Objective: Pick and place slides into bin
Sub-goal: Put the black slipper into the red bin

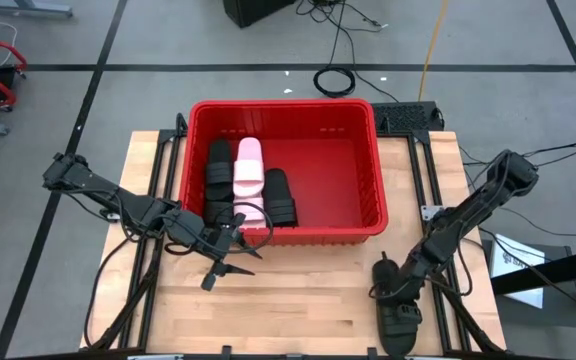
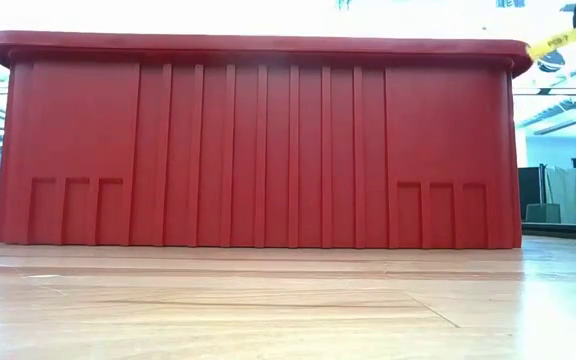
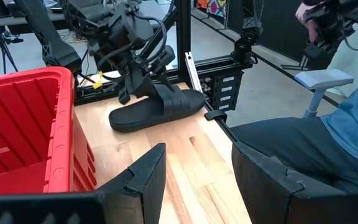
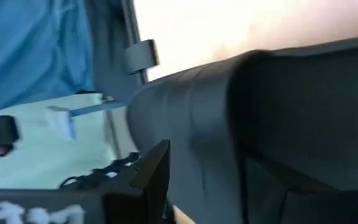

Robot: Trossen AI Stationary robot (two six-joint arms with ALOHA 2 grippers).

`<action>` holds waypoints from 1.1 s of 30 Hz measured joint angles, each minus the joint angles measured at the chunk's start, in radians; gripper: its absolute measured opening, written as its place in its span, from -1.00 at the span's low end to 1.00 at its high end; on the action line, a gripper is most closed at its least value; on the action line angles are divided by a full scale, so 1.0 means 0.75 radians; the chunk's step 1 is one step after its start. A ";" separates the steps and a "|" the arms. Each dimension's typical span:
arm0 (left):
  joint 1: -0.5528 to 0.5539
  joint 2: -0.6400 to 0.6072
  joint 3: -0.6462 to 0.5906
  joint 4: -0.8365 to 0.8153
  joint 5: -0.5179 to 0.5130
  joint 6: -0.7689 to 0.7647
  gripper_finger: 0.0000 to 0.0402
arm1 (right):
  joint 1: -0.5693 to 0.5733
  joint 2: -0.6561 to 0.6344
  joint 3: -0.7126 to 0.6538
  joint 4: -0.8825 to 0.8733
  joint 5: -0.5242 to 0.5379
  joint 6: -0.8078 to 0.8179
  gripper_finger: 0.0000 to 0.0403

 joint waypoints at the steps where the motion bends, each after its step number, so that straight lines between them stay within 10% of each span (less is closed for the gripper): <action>1: 0.000 0.000 0.000 0.000 0.000 0.000 -0.11 | 0.005 0.000 -0.023 0.058 -0.016 0.027 -0.23; 10: 0.000 0.000 0.000 0.000 0.000 0.000 -0.11 | 0.032 0.000 -0.136 0.313 -0.023 0.105 -0.31; 21: -0.001 0.000 0.000 0.000 0.000 0.004 -0.11 | 0.032 0.000 -0.139 0.317 -0.026 0.062 -0.94; 33: 0.000 0.000 0.000 0.000 0.000 0.004 -0.11 | 0.029 0.000 -0.141 0.521 -0.025 0.008 -0.97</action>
